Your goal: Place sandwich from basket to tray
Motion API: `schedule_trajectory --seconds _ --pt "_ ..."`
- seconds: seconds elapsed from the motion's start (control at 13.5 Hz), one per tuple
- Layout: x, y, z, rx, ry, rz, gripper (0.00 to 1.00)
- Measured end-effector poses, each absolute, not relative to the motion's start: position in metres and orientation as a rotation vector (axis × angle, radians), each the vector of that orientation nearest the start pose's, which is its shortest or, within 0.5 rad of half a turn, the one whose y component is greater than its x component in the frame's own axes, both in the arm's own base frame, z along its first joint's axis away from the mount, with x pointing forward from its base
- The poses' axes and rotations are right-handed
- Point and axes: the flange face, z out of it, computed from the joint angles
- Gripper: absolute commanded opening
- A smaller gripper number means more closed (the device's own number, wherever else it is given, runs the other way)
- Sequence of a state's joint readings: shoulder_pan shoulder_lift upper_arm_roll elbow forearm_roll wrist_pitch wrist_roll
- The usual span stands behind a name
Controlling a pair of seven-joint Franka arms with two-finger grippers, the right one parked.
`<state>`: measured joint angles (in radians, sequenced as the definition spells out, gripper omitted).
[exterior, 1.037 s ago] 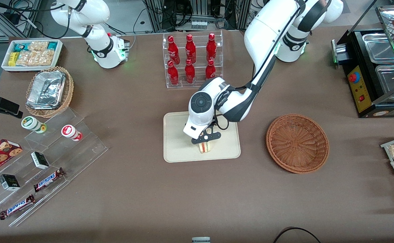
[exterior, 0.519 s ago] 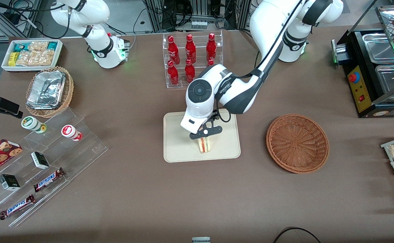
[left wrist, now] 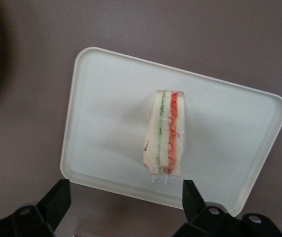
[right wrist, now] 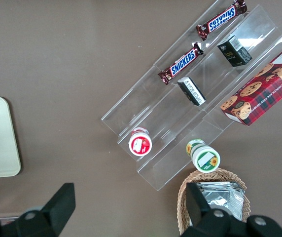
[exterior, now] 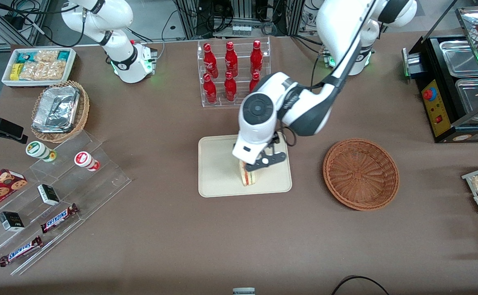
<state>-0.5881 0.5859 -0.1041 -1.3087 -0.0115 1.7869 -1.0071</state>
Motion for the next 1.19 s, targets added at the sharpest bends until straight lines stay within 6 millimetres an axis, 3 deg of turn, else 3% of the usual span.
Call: schedule_trajectory --seconds 0.15,0.52,0.67,0.89,1.04,1.19 --pt "0.575 -0.401 0.407 -3.041 -0.524 0.219 1.0" --pt "0.607 -0.278 0.433 -3.058 -0.342 0.319 1.0" --pt "0.61 -0.24 0.443 -3.069 -0.286 0.334 1.0" --pt "0.606 -0.179 0.46 -3.09 -0.006 0.415 1.0" --pt "0.604 -0.136 0.481 -3.112 0.12 0.417 1.0" --pt "0.598 -0.12 0.502 -3.122 0.177 0.391 1.0"
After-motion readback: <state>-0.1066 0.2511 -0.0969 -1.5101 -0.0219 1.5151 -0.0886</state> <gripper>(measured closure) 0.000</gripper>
